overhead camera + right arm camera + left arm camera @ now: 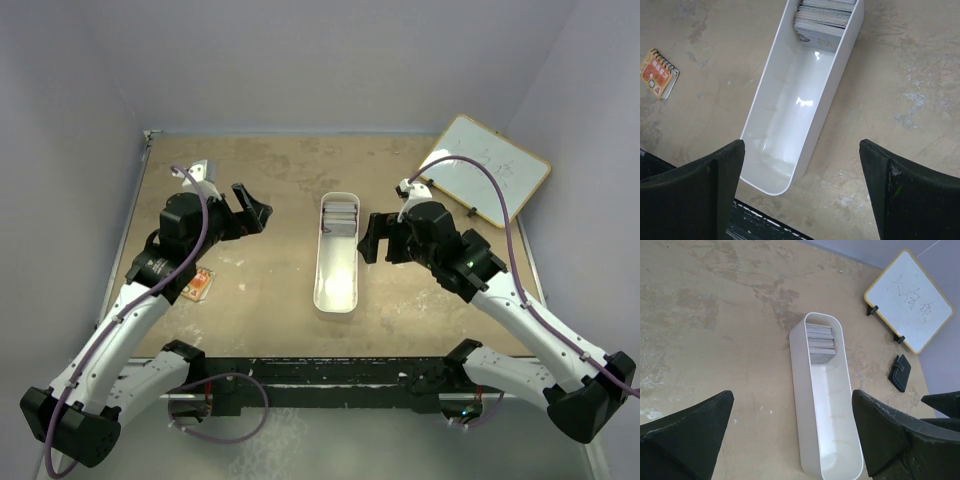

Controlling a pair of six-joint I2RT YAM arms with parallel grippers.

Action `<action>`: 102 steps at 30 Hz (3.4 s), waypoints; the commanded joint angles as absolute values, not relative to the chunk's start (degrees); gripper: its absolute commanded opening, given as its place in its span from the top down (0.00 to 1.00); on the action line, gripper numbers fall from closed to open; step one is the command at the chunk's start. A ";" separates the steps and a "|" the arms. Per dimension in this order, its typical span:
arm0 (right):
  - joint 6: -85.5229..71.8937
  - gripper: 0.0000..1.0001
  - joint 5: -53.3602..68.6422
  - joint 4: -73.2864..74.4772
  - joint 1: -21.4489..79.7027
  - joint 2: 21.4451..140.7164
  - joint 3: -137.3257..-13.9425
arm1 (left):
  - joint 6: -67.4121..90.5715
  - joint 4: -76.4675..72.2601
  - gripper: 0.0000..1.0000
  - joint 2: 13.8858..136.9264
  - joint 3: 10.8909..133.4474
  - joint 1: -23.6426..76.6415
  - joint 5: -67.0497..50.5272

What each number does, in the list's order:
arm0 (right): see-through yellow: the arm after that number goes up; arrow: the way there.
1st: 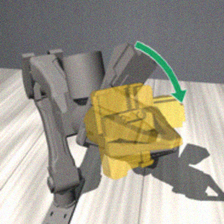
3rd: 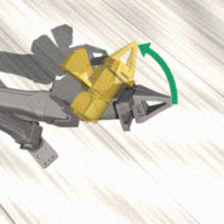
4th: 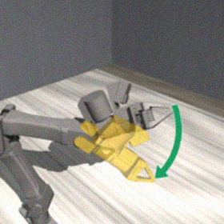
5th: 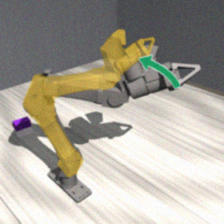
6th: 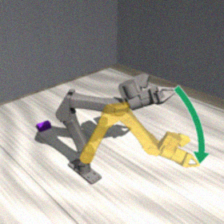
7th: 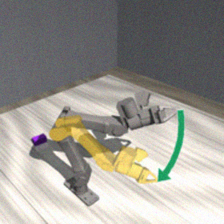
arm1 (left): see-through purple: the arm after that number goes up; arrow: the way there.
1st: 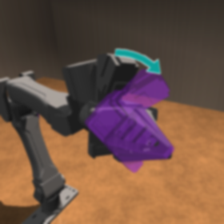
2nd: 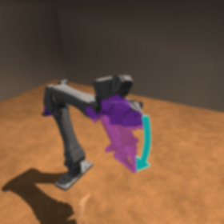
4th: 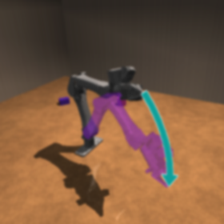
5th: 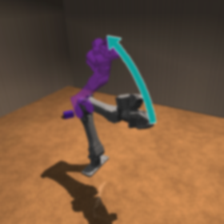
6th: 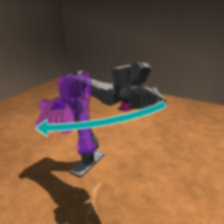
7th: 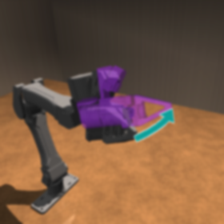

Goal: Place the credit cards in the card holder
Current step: Move the storage box to the center of the board.

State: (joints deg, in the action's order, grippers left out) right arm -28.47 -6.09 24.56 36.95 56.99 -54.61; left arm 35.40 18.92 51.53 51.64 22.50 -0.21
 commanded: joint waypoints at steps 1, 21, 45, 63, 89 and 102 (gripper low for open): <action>-27.60 0.02 -6.88 24.29 36.69 56.34 -55.74 | 36.00 16.90 0.00 51.35 51.89 22.10 1.51; -28.43 0.02 -7.02 24.31 36.75 57.09 -53.66 | 35.56 16.38 0.42 65.77 50.26 22.19 -5.51; -27.79 0.02 -9.25 26.41 36.77 57.33 -52.65 | 44.54 2.22 0.53 82.06 50.62 44.60 8.66; -28.32 0.03 -10.73 25.12 36.74 56.89 -52.29 | 35.28 10.99 0.86 83.89 51.95 53.42 18.75; -13.37 0.14 -0.24 26.53 36.81 70.49 -63.35 | 26.13 16.40 1.00 69.57 44.81 53.83 15.08; -8.66 0.31 6.94 23.66 37.09 83.91 -68.98 | 23.78 7.50 1.00 70.48 40.04 54.87 12.48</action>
State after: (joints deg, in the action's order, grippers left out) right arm -11.51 4.14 24.51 36.95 80.73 -64.90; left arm 26.09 14.79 70.72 40.34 53.93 13.67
